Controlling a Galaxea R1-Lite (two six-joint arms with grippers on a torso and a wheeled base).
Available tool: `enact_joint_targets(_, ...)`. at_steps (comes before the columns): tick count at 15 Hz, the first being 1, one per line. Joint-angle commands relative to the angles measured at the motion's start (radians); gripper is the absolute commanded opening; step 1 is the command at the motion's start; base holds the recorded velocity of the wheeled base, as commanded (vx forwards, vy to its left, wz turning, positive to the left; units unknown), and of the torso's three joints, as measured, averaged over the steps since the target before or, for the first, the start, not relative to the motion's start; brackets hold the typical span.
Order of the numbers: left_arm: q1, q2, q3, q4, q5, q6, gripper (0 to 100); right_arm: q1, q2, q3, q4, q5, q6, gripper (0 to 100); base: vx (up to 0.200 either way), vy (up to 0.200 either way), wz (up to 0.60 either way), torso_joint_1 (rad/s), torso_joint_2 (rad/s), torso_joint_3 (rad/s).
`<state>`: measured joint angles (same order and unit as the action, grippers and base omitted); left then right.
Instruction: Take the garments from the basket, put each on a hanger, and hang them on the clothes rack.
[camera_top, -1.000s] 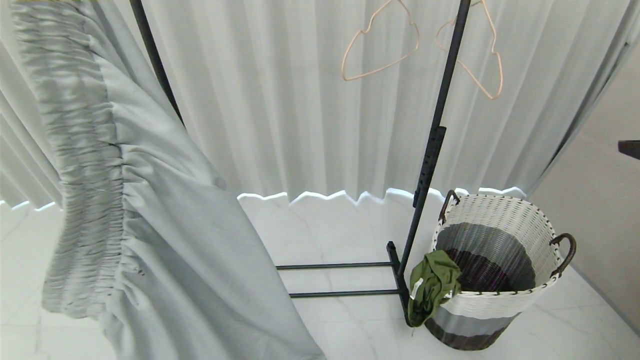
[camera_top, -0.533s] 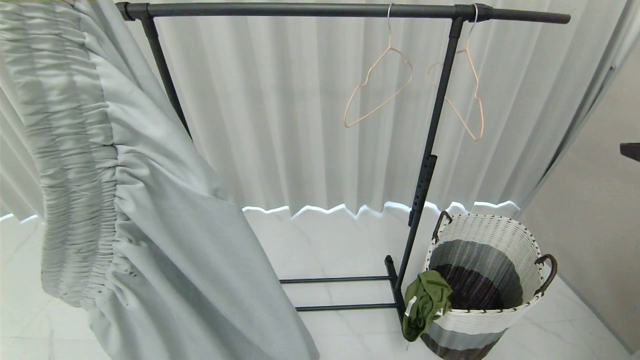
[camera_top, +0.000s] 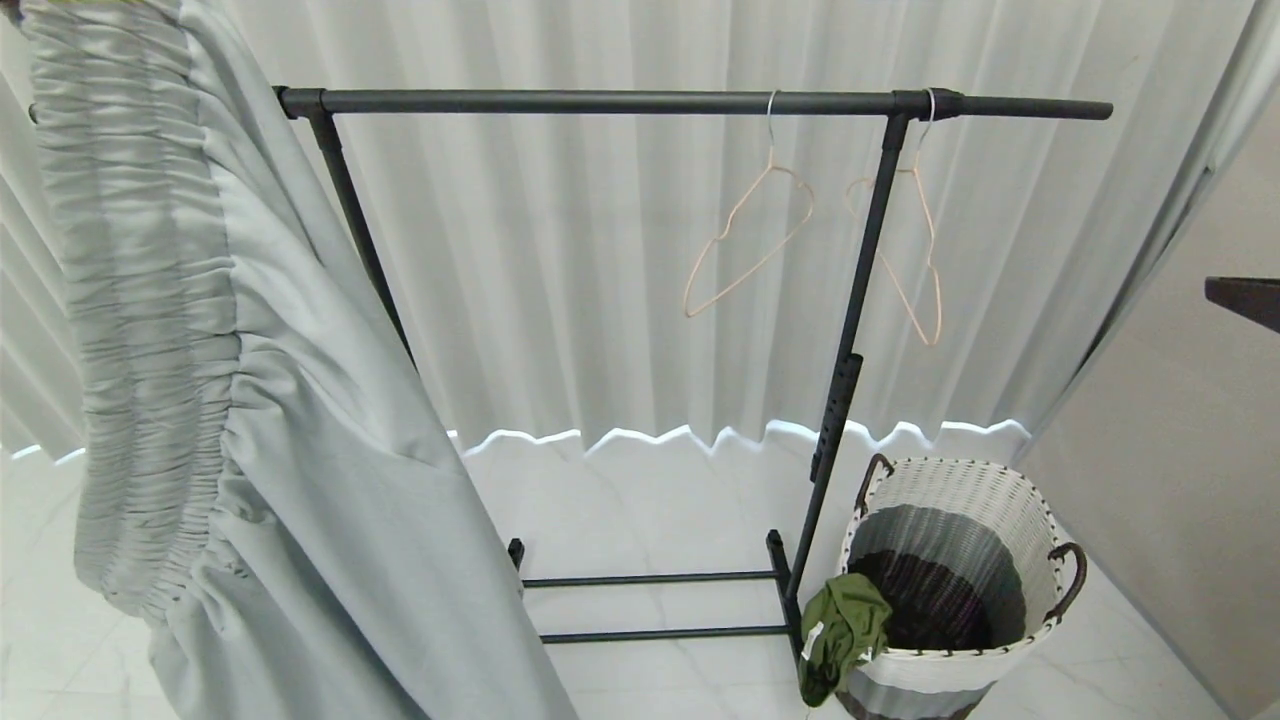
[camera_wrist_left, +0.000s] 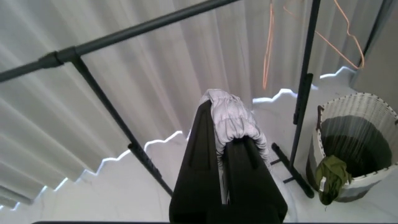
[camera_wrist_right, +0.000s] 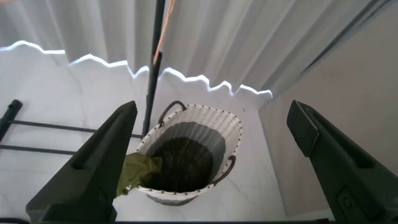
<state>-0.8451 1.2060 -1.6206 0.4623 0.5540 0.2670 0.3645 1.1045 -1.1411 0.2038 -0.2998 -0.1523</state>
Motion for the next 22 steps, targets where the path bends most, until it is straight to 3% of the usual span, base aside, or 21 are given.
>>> enact_joint_targets(1, 0.0, -0.002, 0.013, -0.001, 0.001, 0.0, 0, -0.001, 0.002, 0.012, -0.001, 0.021, 0.0, 100, 0.2, 0.0, 0.0, 0.203, -0.51, -0.3)
enact_joint_targets(3, 0.0, 0.0, 0.013, -0.001, 0.001, 0.0, 0, -0.001, 0.002, 0.017, -0.001, 0.07, 0.0, 100, 0.2, 0.0, 0.0, 0.176, -0.46, -0.249)
enact_joint_targets(10, 0.0, -0.003, 0.019, -0.001, 0.001, -0.002, 0, -0.001, 0.003, 0.07, -0.003, 0.073, 0.007, 100, 0.2, 0.0, 0.0, 0.03, -0.06, -0.039)
enact_joint_targets(15, 0.0, -0.026, 0.087, -0.001, 0.001, -0.002, 0, -0.001, 0.038, 0.113, -0.009, 0.07, 0.076, 100, 0.2, 0.0, 0.0, 0.004, 0.0, 0.0)
enact_joint_targets(22, 0.0, -0.075, 0.176, -0.001, 0.0, -0.003, 0, -0.021, 0.198, 0.13, -0.046, 0.064, 0.158, 100, 0.0, 0.0, 0.0, 0.0, 0.0, 0.0)
